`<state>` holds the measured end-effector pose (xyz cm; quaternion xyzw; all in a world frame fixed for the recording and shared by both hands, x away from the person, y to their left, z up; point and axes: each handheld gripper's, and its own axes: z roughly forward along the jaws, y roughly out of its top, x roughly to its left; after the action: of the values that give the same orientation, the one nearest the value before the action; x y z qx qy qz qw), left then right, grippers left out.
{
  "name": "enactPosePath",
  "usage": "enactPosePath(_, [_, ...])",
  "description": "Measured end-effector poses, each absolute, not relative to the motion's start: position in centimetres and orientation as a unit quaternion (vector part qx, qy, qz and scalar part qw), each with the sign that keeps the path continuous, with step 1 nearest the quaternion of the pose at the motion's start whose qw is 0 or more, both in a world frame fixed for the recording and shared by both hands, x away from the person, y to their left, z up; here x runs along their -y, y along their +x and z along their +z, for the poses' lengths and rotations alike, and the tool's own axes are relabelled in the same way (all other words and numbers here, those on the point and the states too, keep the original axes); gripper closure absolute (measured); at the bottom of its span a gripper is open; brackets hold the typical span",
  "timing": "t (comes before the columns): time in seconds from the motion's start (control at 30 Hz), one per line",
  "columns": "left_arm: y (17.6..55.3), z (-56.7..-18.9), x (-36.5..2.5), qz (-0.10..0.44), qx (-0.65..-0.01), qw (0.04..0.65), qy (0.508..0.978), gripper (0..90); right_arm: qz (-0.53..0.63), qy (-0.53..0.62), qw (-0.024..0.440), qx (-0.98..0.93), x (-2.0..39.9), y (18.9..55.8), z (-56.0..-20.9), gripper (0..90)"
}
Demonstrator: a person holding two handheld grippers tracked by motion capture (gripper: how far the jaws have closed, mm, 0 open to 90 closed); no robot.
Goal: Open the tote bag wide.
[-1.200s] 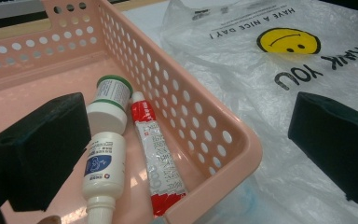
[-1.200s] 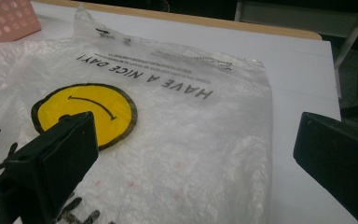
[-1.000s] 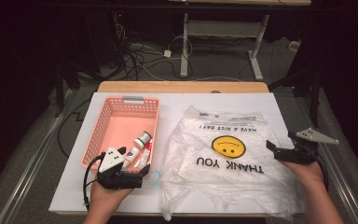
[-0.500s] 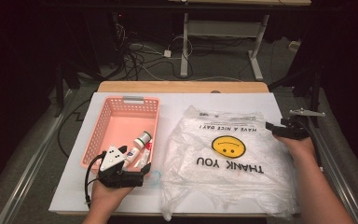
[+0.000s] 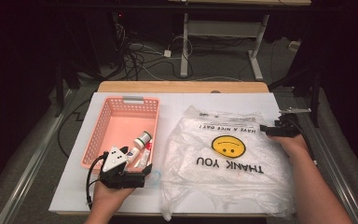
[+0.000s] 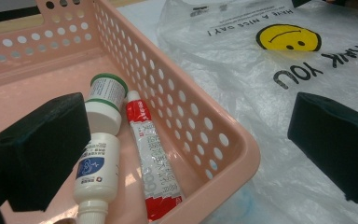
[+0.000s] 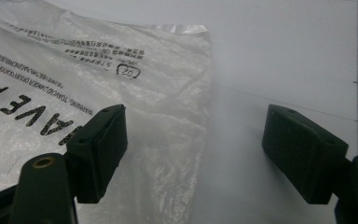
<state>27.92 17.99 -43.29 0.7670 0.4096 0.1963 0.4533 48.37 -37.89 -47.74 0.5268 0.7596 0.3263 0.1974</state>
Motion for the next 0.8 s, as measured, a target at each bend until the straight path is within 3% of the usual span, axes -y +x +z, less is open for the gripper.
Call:
enactPosePath(0.23, [27.9, -43.3, -17.9, 0.193, -0.407, 0.454, 0.769, 0.0, 0.316, 0.496, 0.207, -0.782, 36.6, 48.0, -47.8, 32.4])
enactPosePath(0.3, [27.9, -43.2, -17.8, 0.194, -0.407, 0.455, 0.768, 0.0, 0.320, 0.480, 0.208, -0.790, 36.3, 47.6, -47.8, 43.0])
enactPosePath(0.53, [27.8, -43.2, -17.9, 0.191, -0.407, 0.456, 0.768, 0.0, 0.324, 0.469, 0.202, -0.797, 35.9, 47.1, -47.7, 59.5])
enactPosePath(0.63, [27.8, -43.1, -18.0, 0.190, -0.408, 0.456, 0.768, 0.0, 0.326, 0.468, 0.203, -0.796, 35.9, 47.0, -47.8, 62.6])
enactPosePath(0.8, [27.9, -43.0, -17.9, 0.190, -0.408, 0.457, 0.768, 0.0, 0.333, 0.462, 0.199, -0.797, 35.9, 46.6, -47.8, 78.6])
